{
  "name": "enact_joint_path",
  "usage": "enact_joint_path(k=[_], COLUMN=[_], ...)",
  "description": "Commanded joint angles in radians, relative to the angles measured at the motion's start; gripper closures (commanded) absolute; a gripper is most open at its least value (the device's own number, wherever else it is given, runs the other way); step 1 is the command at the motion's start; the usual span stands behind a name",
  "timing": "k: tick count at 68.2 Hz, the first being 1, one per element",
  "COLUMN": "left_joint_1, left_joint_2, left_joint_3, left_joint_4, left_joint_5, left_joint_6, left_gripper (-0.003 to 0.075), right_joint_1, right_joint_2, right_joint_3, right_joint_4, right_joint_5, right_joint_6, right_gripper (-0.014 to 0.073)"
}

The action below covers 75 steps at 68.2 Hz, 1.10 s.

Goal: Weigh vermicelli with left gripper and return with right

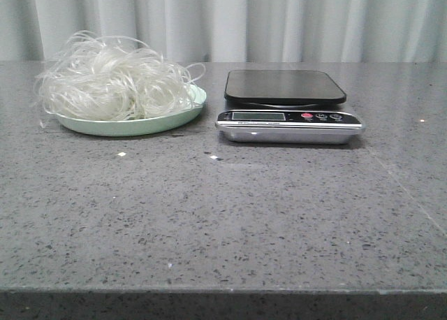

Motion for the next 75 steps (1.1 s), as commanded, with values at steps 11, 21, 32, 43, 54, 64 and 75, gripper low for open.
enact_joint_path(k=[11, 21, 32, 43, 54, 64, 75], left_joint_1=[0.002, 0.002, 0.002, 0.011, 0.123, 0.205, 0.219], left_joint_2=[0.01, 0.01, 0.01, 0.01, 0.008, -0.034, -0.135], left_joint_3=[-0.028, -0.028, -0.028, -0.022, -0.018, 0.039, 0.191], left_joint_4=[-0.006, -0.006, -0.006, -0.006, -0.011, -0.034, -0.063], left_joint_5=[-0.069, -0.069, -0.069, -0.062, -0.002, -0.006, -0.067], left_joint_6=[-0.01, -0.01, -0.01, -0.01, -0.01, -0.01, -0.01], left_gripper=[0.0584, 0.0584, 0.0584, 0.0584, 0.0584, 0.0584, 0.0584], right_joint_1=[-0.005, -0.005, -0.005, -0.005, -0.005, -0.005, -0.005], right_joint_2=[0.007, 0.007, 0.007, 0.007, 0.007, 0.007, 0.007], right_joint_3=[-0.027, -0.027, -0.027, -0.027, -0.027, -0.027, -0.027], right_joint_4=[-0.001, -0.001, -0.001, -0.001, -0.001, -0.001, -0.001], right_joint_5=[-0.066, -0.066, -0.066, -0.066, -0.066, -0.066, -0.066], right_joint_6=[0.001, 0.001, 0.001, 0.001, 0.001, 0.001, 0.001], right_gripper=[0.0442, 0.0442, 0.0442, 0.0442, 0.0442, 0.0442, 0.0442])
